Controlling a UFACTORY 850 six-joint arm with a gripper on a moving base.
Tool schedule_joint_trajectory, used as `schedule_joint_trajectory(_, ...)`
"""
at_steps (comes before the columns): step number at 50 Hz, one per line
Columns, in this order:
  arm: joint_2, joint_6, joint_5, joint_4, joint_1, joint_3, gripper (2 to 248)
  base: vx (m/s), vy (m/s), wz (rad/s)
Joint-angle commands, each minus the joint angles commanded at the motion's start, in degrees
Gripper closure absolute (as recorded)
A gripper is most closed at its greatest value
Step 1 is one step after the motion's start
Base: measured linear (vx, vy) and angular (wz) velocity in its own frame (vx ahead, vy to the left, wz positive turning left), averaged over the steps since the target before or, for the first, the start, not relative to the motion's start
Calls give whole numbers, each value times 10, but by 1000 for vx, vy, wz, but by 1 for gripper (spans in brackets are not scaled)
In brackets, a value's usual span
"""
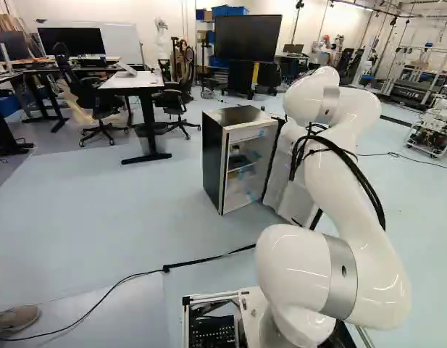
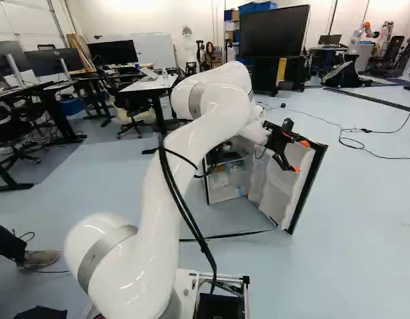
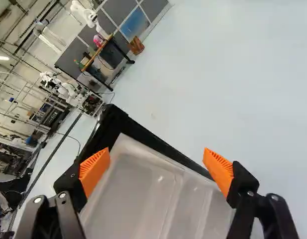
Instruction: Open the fridge door
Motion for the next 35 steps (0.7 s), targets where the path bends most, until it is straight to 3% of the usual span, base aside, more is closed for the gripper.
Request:
schedule_joint_trajectory(12,25,0,0,-10,5,43,3,0,0,0)
schedule_joint_trajectory(35,87,0,0,-69,24,149,3,0,0,0)
